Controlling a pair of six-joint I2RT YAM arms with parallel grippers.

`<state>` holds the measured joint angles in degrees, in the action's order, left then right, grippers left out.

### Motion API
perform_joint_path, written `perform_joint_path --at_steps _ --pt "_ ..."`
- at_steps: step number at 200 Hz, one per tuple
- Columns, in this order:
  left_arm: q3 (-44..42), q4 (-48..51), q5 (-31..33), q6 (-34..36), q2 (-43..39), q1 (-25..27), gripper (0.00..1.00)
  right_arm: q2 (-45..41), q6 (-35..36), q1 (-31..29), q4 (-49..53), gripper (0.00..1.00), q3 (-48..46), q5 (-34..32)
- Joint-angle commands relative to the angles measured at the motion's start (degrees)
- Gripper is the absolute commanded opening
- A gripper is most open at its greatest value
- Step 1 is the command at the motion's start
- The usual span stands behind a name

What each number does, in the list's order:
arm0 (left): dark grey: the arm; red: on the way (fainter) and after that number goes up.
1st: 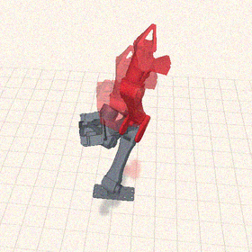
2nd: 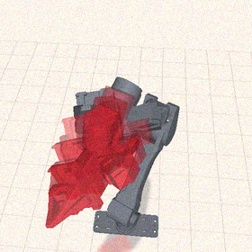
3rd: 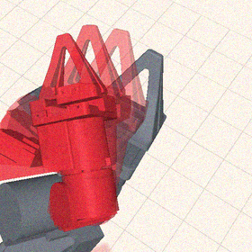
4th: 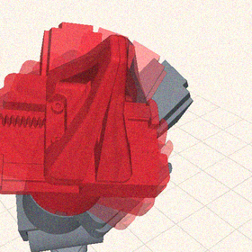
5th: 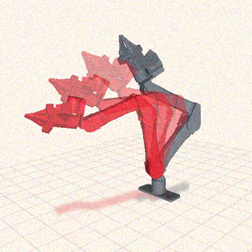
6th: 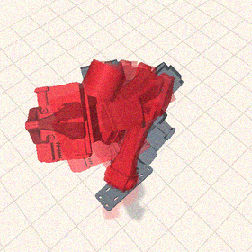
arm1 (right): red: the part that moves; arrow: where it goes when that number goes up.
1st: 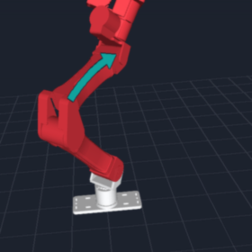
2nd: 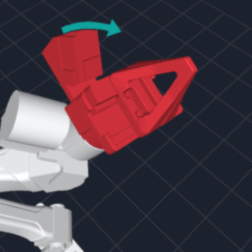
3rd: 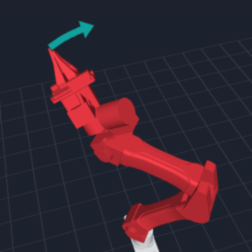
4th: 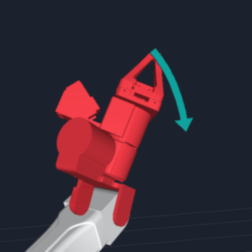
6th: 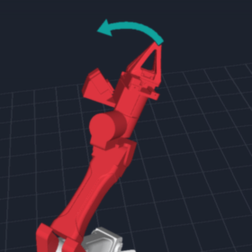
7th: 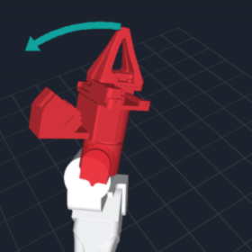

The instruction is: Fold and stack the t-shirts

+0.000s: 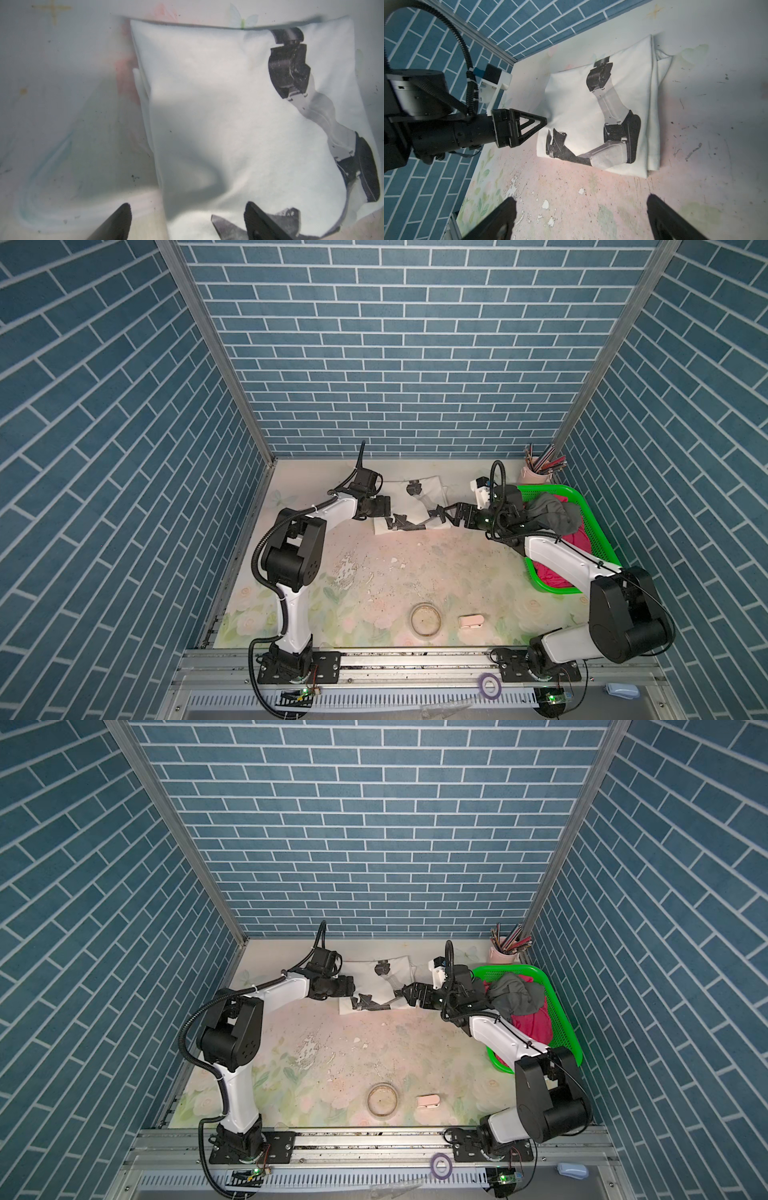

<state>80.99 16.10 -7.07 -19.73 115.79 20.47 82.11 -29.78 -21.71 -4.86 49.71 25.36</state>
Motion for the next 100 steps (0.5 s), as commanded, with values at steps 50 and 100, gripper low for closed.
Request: perform_joint_path --at_steps 50,100 --pt "3.1 2.9 -3.6 1.0 6.7 -0.2 0.82 -3.1 -1.9 -0.3 -1.1 0.98 -1.4 1.3" --pt "5.7 5.6 -1.6 3.3 9.5 0.2 0.37 -3.4 -2.1 -0.3 -1.6 0.98 -1.8 1.4"
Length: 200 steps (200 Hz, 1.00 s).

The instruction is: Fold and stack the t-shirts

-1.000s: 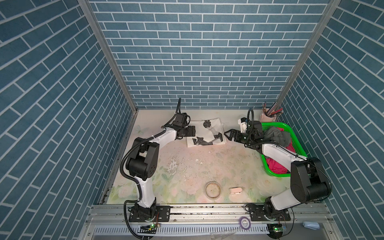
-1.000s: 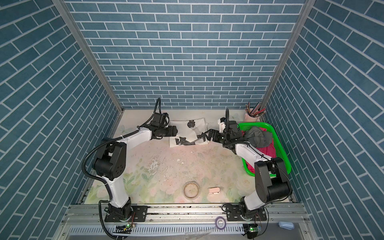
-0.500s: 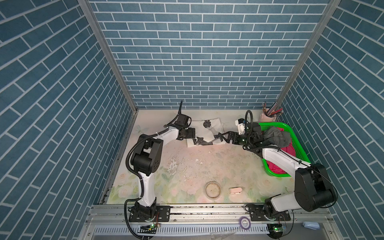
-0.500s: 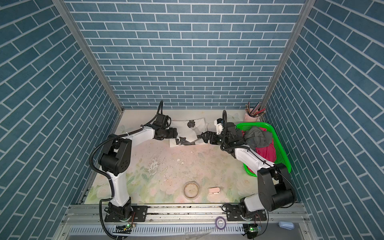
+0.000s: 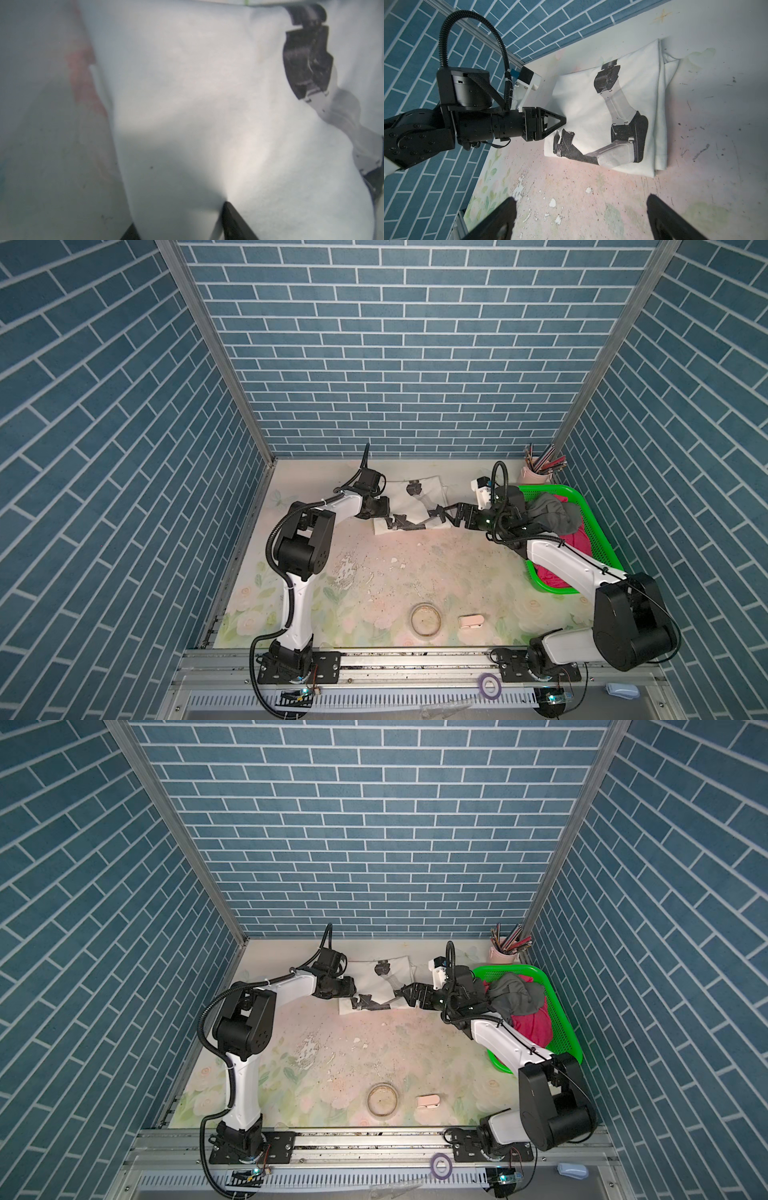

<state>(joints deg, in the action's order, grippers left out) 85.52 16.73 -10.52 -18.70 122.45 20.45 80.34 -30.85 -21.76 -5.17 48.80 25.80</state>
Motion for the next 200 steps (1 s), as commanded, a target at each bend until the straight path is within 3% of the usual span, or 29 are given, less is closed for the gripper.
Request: perform_joint_path --at_steps 1,41,85,126,164,200 --pt "1.3 5.0 2.0 2.4 2.9 0.2 0.36 -1.7 -1.0 -0.2 -1.3 0.98 -0.9 1.0" --pt "2.0 6.0 7.4 8.2 1.8 0.2 0.0 -1.4 -1.2 -0.3 -1.5 0.98 -0.9 1.4" --pt "0.5 5.5 19.3 19.9 -2.8 0.2 0.0 -1.7 -1.2 -0.4 -1.5 0.98 -0.8 1.3" --pt "-5.4 -0.6 32.5 35.9 -7.9 -2.3 0.0 -1.3 -1.3 -2.4 -1.8 0.98 0.2 0.5" --pt "-12.5 -9.8 34.1 49.5 -14.2 -9.1 0.0 1.1 2.2 -9.8 -1.7 0.98 4.2 -3.7" --pt "-18.4 -17.0 27.8 60.0 -18.6 -14.8 0.0 5.1 4.6 -17.5 -6.7 0.99 7.6 -7.7"
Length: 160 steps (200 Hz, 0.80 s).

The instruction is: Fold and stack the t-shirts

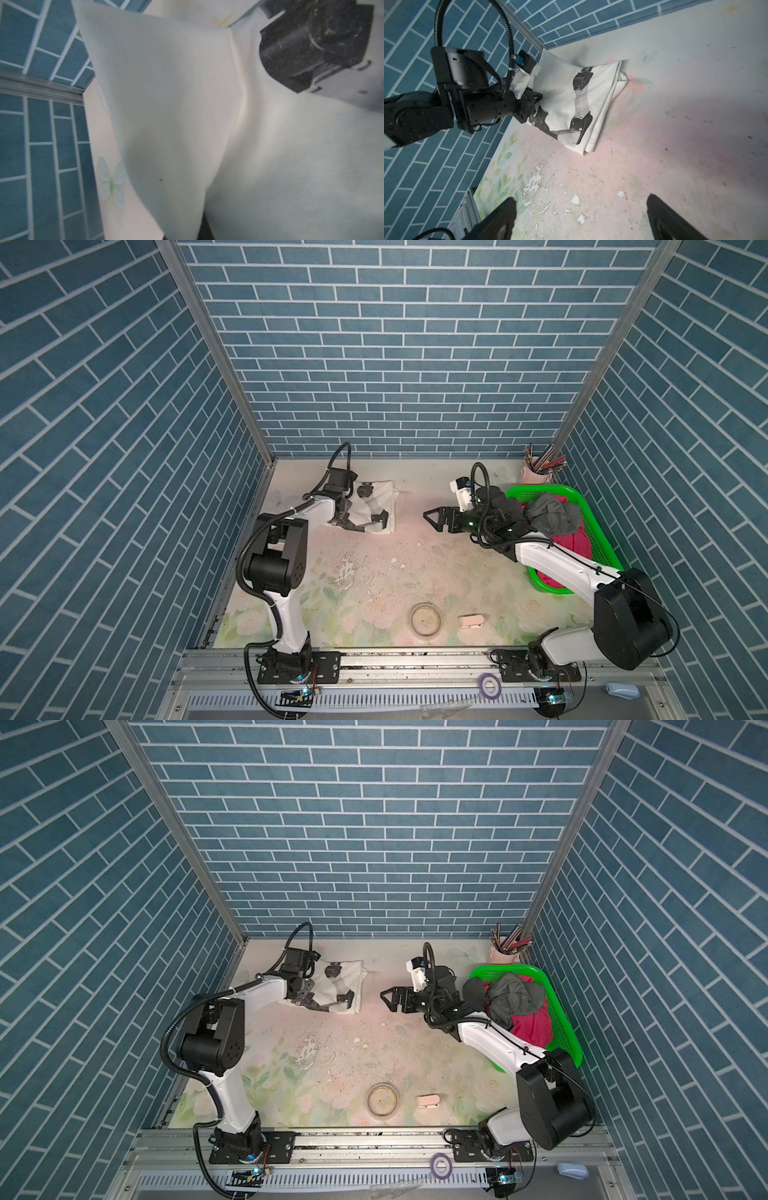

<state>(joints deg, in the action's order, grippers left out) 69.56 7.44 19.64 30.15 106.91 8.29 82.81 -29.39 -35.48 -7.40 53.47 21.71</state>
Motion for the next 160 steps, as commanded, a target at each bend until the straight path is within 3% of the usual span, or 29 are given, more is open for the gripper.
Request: perform_joint_path --at_steps 1,42,72,101,160 --pt "-2.4 -7.8 -2.6 11.2 -3.1 -2.8 0.0 2.8 3.1 -4.0 -4.6 0.99 3.1 -3.6" --pt "-1.3 -7.4 -13.0 12.9 -2.1 -10.6 0.0 10.7 1.3 -8.0 -4.5 0.99 10.8 -2.9" --pt "-0.5 -9.9 -15.8 18.7 -0.3 -15.3 0.0 14.7 -0.6 -9.0 -3.6 0.99 14.0 -0.8" --pt "1.5 -11.5 -12.2 20.0 1.9 -18.2 0.0 16.6 -0.5 -9.3 -0.8 0.99 16.3 -0.2" --pt "4.1 -12.5 -14.1 14.8 5.3 -23.0 0.0 18.2 -1.3 -9.5 0.8 0.98 17.9 0.1"
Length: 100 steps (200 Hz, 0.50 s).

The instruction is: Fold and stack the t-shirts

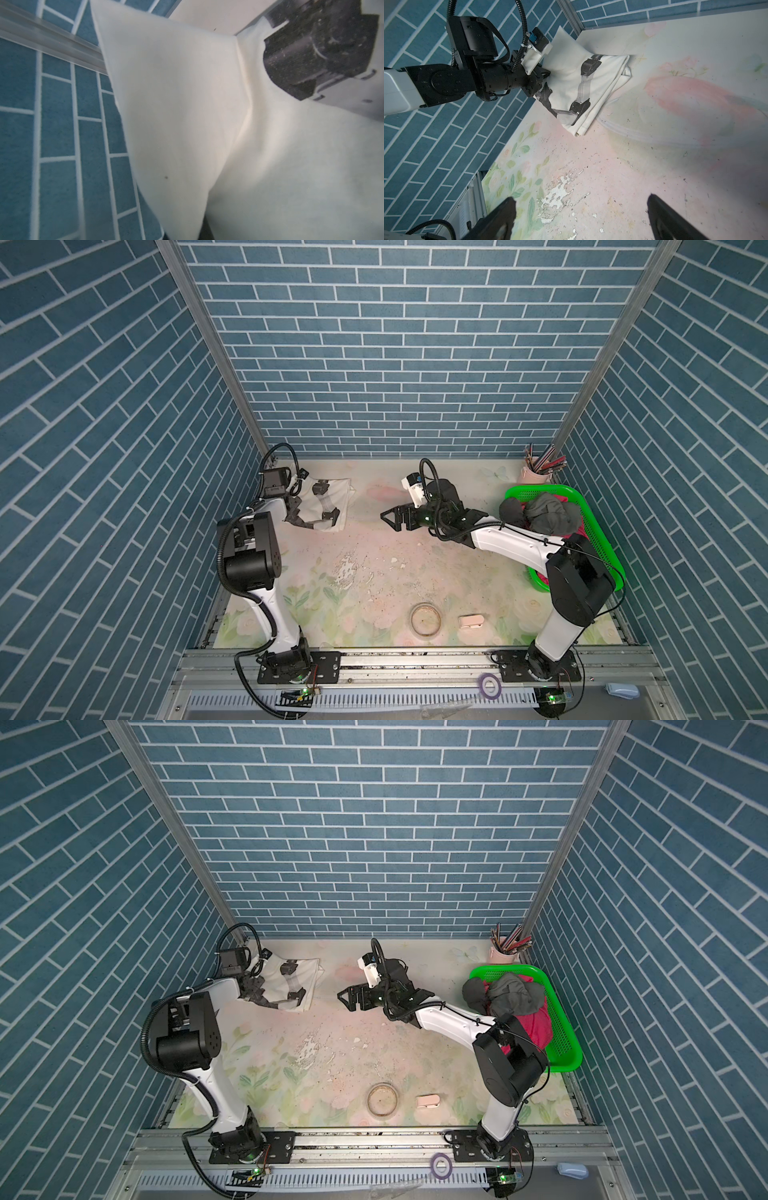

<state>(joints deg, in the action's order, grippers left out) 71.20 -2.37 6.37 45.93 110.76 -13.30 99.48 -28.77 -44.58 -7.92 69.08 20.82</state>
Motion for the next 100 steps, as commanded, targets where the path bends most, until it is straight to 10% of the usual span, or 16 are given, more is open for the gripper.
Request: perform_joint_path --at_steps 1,100 --pt "2.6 -2.6 -0.9 -1.1 1.6 -1.5 0.0 1.6 -1.9 -0.4 1.3 0.98 2.3 1.1" --pt "6.1 -0.6 -0.5 -4.7 3.3 -3.1 0.0 3.4 -3.6 -1.0 2.4 0.99 5.1 2.1"
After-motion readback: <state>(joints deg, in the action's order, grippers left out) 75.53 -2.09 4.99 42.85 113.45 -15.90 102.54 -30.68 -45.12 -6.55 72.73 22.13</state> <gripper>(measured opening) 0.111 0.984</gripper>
